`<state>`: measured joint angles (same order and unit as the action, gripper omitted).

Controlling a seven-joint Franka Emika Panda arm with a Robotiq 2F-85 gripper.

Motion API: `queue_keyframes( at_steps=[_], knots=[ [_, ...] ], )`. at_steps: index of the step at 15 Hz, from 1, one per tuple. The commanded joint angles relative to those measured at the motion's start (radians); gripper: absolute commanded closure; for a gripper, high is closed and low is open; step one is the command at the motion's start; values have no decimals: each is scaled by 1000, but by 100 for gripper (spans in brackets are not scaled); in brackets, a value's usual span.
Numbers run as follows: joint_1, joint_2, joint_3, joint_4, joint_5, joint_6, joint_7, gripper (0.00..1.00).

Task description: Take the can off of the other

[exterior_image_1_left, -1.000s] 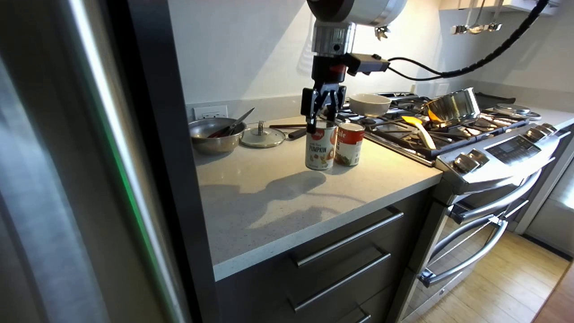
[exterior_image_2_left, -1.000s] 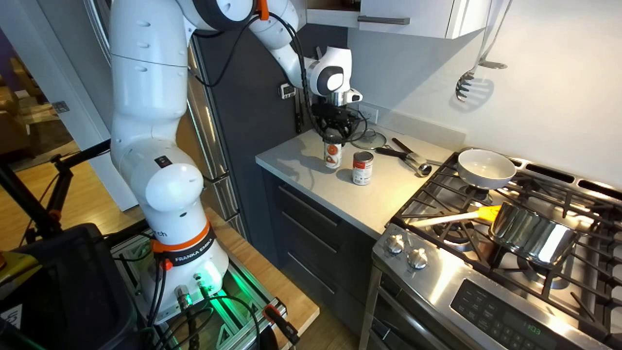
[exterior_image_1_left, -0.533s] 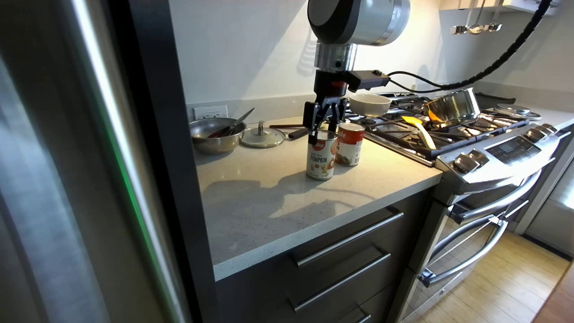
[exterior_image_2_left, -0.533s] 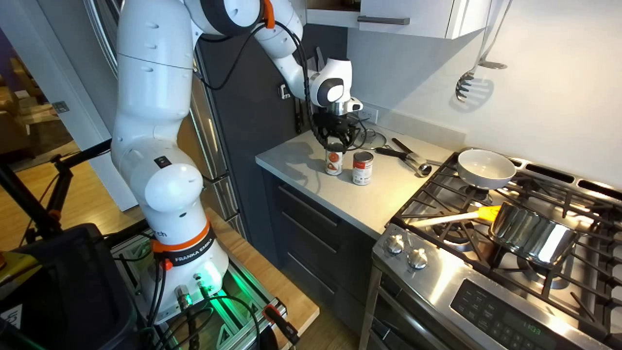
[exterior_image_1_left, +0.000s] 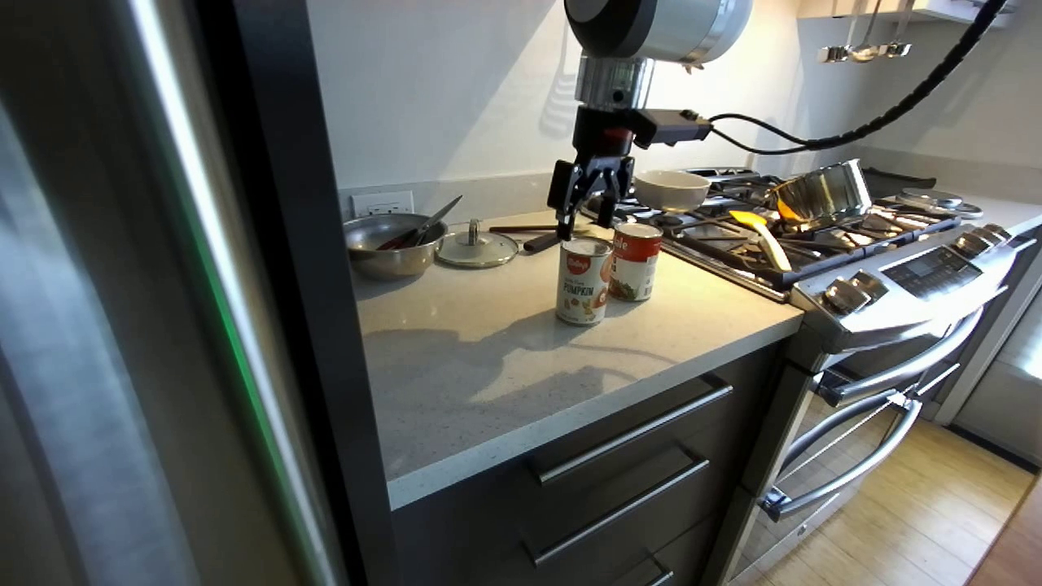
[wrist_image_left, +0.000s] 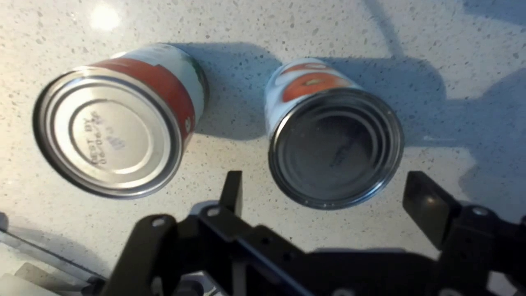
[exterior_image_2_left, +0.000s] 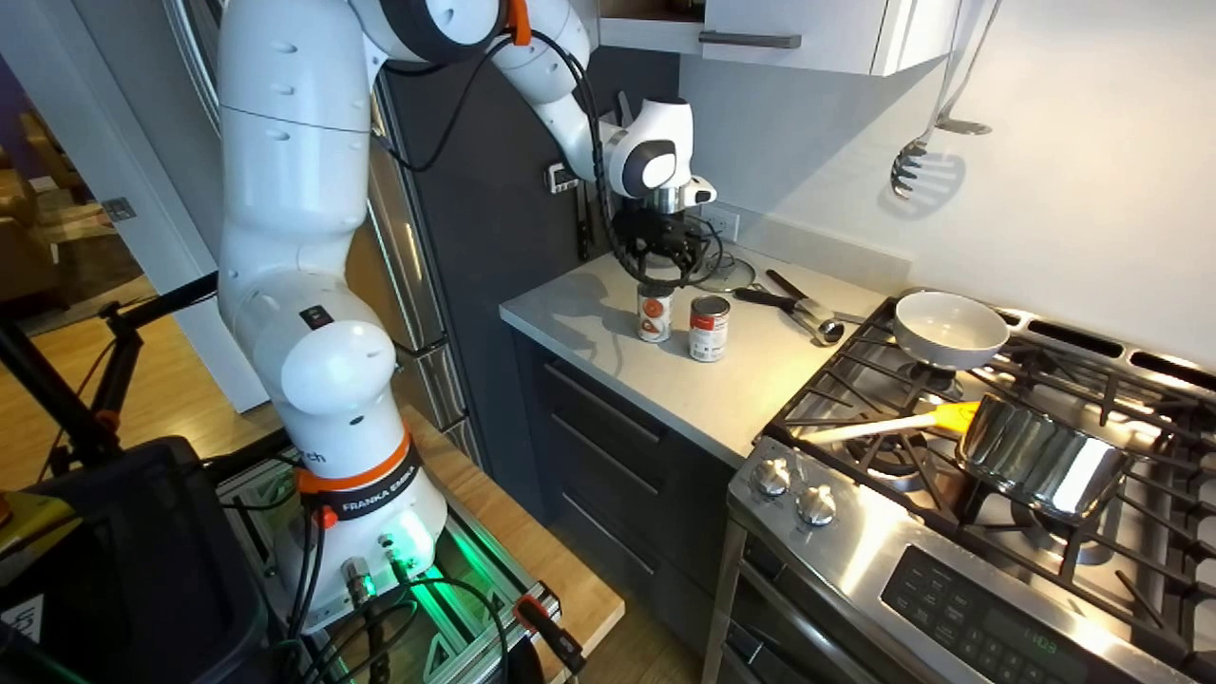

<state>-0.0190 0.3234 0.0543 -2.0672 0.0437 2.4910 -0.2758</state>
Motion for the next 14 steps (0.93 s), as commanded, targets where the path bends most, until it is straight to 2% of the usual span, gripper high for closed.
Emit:
queue_keyframes(
  at_steps=[1,4,7,14],
  knots=[
    [-11,-82,-28,-24,-23,-30,60,1],
    [-19,-107,-86,-6,-86,-63,141,0],
    [-48,-102,-113,16,-79,-130,126,0],
    [-88,-107,-114,25,-21,-213,75,0]
  ],
)
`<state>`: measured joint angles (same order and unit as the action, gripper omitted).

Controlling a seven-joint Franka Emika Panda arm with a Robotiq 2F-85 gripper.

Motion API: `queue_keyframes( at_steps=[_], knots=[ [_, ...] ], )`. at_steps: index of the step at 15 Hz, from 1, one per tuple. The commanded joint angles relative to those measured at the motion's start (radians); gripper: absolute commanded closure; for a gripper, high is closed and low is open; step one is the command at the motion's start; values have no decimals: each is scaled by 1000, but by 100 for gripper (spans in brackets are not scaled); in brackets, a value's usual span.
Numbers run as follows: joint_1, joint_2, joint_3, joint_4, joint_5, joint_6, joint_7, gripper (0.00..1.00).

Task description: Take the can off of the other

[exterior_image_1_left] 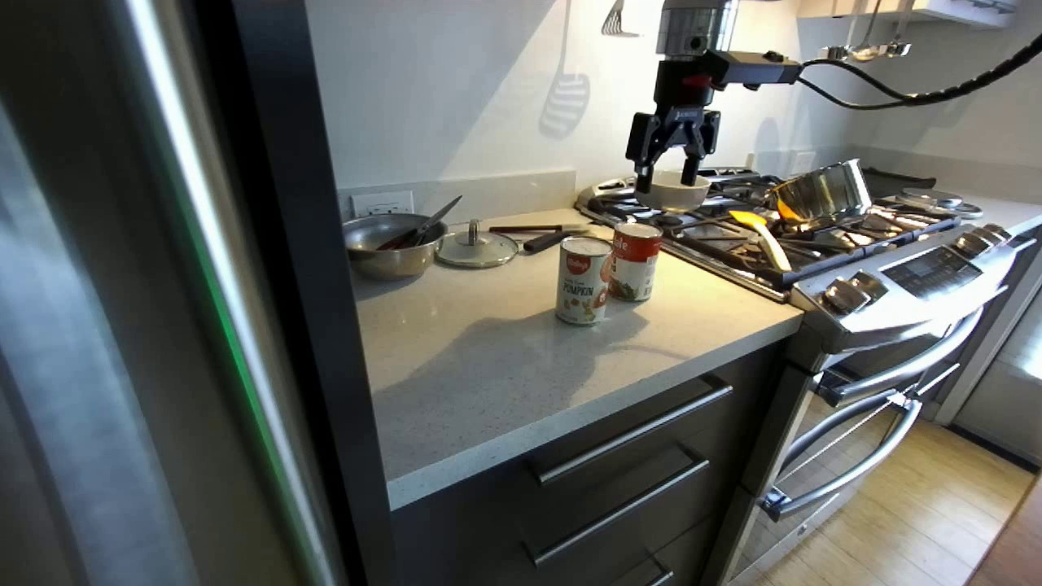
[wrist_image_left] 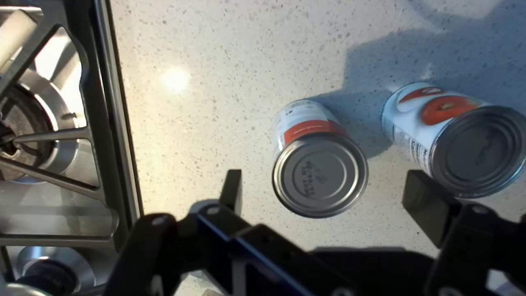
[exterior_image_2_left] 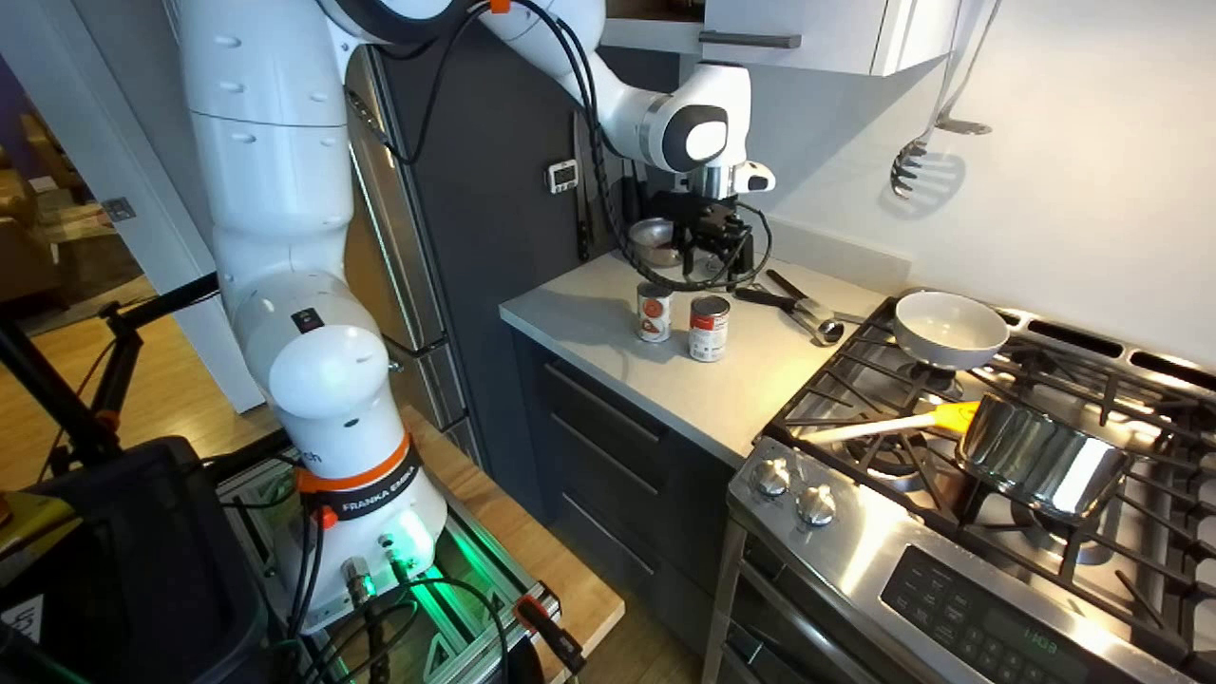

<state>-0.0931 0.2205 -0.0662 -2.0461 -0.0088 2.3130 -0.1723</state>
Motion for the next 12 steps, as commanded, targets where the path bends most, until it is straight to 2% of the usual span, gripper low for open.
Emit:
queue_keyframes(
  at_steps=[1,7,12],
  knots=[
    [-16,-6,7,1,39,-33,-35,0],
    [-15,-26,11,-11,62,-27,-68,0],
    [-6,-10,7,2,42,-7,-44,0]
  ],
)
